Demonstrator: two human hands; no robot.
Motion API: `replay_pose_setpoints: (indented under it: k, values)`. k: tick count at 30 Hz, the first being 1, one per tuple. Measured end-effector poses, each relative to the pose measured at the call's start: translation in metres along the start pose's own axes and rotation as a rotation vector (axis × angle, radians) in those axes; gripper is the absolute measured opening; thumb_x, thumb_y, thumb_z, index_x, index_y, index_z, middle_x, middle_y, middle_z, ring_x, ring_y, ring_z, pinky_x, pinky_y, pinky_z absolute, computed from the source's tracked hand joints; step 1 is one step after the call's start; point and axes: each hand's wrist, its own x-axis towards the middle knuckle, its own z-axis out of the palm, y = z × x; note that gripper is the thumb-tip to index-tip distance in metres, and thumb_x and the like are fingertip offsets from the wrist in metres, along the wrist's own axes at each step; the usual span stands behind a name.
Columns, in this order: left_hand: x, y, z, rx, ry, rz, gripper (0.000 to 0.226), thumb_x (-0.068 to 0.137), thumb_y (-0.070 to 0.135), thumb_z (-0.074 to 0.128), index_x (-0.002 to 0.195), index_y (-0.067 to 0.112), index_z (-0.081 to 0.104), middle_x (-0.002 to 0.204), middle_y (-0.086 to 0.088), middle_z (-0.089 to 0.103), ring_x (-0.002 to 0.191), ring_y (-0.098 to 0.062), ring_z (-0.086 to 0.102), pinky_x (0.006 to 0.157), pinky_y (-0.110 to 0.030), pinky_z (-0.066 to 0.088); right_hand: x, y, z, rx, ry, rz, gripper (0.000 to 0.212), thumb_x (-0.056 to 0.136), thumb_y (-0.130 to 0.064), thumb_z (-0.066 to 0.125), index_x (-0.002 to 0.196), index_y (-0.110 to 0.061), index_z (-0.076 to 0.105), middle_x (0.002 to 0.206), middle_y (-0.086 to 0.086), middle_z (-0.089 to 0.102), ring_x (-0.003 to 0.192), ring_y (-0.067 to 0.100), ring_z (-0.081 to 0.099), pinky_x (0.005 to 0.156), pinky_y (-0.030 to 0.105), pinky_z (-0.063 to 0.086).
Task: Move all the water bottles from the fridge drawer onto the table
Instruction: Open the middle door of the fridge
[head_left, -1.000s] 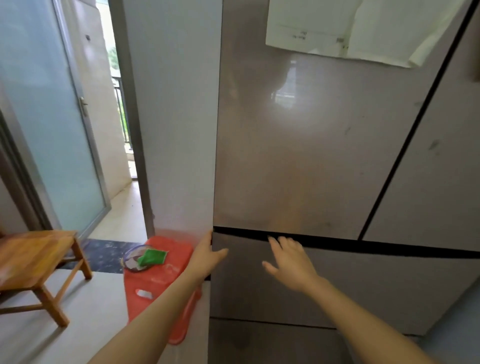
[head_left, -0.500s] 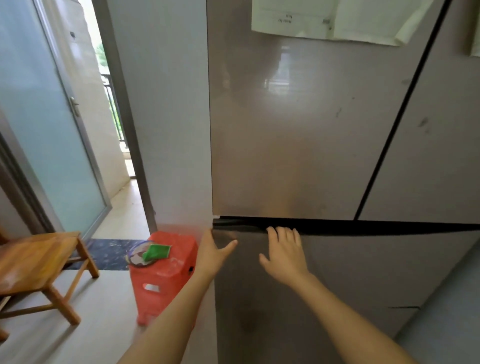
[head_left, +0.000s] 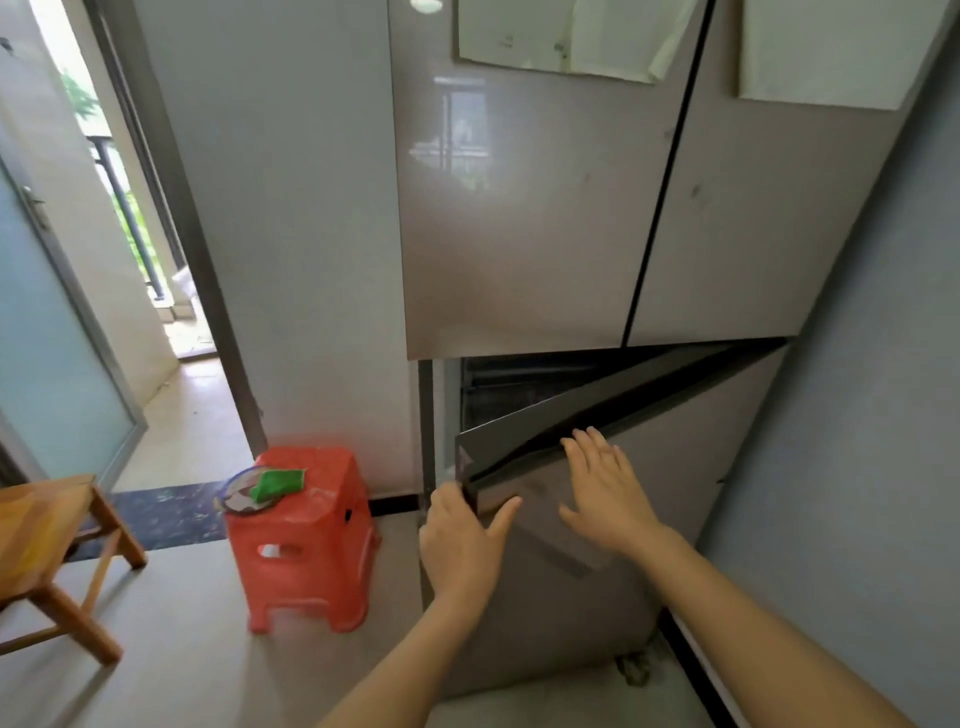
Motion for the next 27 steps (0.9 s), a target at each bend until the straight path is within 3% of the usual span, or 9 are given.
replay_pose_setpoints:
  k: [3, 6, 9, 10, 12, 13, 15, 21, 27]
  values:
    - [-0.035, 0.002, -0.001, 0.041, -0.084, 0.048, 0.046, 0.079, 0.055, 0.058, 0.097, 0.013, 0.049, 0.091, -0.001, 0.057, 0.084, -0.02, 0.057, 0.074, -0.035, 0.048, -0.028, 0.012, -0.007, 0.015, -0.028, 0.032, 0.083, 0.089, -0.034, 0.052, 0.148, -0.012, -0.002, 0.157, 0.006, -0.008, 0.145, 0.021, -0.011, 0.118, 0.038, 0.001]
    - [-0.067, 0.004, -0.006, 0.055, -0.073, 0.262, 0.037, 0.081, 0.052, 0.054, 0.089, 0.016, 0.053, 0.086, 0.0, 0.058, 0.079, -0.02, 0.06, 0.068, -0.027, 0.045, -0.059, 0.028, -0.016, 0.01, -0.052, 0.036, 0.085, 0.088, -0.032, 0.054, 0.148, -0.014, -0.003, 0.157, 0.005, -0.009, 0.145, 0.019, -0.011, 0.118, 0.037, 0.003]
    - [-0.087, 0.018, -0.016, 0.029, -0.008, 0.421, 0.052, 0.074, 0.054, 0.046, 0.1, 0.01, 0.06, 0.102, -0.011, 0.062, 0.092, -0.028, 0.063, 0.075, -0.03, 0.043, -0.089, 0.047, -0.025, 0.031, -0.062, 0.02, 0.084, 0.088, -0.03, 0.054, 0.149, -0.015, -0.002, 0.157, 0.004, -0.009, 0.145, 0.019, -0.009, 0.118, 0.037, 0.006]
    - [-0.092, 0.026, -0.019, 0.034, -0.025, 0.448, 0.063, 0.075, 0.056, 0.044, 0.115, 0.01, 0.056, 0.118, -0.014, 0.058, 0.107, -0.031, 0.058, 0.084, -0.033, 0.042, -0.098, 0.052, -0.027, 0.039, -0.064, 0.019, 0.083, 0.088, -0.03, 0.055, 0.149, -0.016, -0.001, 0.157, 0.005, -0.009, 0.145, 0.02, -0.008, 0.118, 0.037, 0.008]
    - [-0.109, 0.046, -0.025, 0.102, -0.146, 0.496, 0.078, 0.077, 0.063, 0.036, 0.142, 0.02, 0.028, 0.149, -0.008, 0.03, 0.136, -0.026, 0.03, 0.106, -0.037, 0.028, -0.119, 0.066, -0.033, 0.065, -0.077, 0.013, 0.082, 0.088, -0.03, 0.055, 0.149, -0.019, 0.001, 0.157, 0.005, -0.008, 0.145, 0.021, -0.005, 0.118, 0.038, 0.011]
    - [-0.116, 0.055, -0.025, 0.164, -0.238, 0.52, 0.078, 0.08, 0.064, 0.034, 0.145, 0.027, 0.014, 0.156, 0.0, 0.013, 0.142, -0.02, 0.014, 0.112, -0.036, 0.019, -0.129, 0.072, -0.035, 0.093, -0.089, 0.024, 0.081, 0.089, -0.031, 0.055, 0.149, -0.022, 0.002, 0.157, 0.005, -0.007, 0.145, 0.022, -0.004, 0.118, 0.038, 0.012]
    - [-0.136, 0.077, -0.026, 0.26, -0.347, 0.55, 0.069, 0.088, 0.058, 0.038, 0.146, 0.033, 0.01, 0.156, 0.01, 0.003, 0.144, -0.013, 0.001, 0.116, -0.035, 0.009, -0.154, 0.085, -0.041, 0.192, -0.104, 0.074, 0.075, 0.089, -0.032, 0.054, 0.148, -0.031, 0.007, 0.157, 0.005, -0.007, 0.145, 0.024, -0.003, 0.116, 0.041, 0.014]
    - [-0.193, 0.128, -0.023, 0.213, -0.401, 0.56, 0.055, 0.092, 0.05, 0.04, 0.142, 0.031, 0.027, 0.152, 0.011, 0.024, 0.143, -0.009, 0.01, 0.115, -0.032, 0.008, -0.235, 0.111, -0.047, 0.526, -0.065, 0.105, 0.061, 0.092, -0.022, 0.051, 0.145, -0.028, 0.023, 0.157, 0.003, 0.003, 0.145, 0.022, 0.006, 0.117, 0.036, 0.015]
    - [-0.224, 0.171, -0.012, 0.074, -0.483, 0.555, 0.042, 0.096, 0.038, 0.034, 0.138, 0.03, 0.036, 0.138, 0.004, 0.046, 0.132, -0.013, 0.029, 0.11, -0.031, 0.017, -0.286, 0.151, -0.062, 0.587, -0.042, 0.163, 0.05, 0.09, -0.011, 0.049, 0.139, -0.016, 0.04, 0.143, 0.006, 0.038, 0.13, 0.018, 0.038, 0.109, 0.027, 0.031]
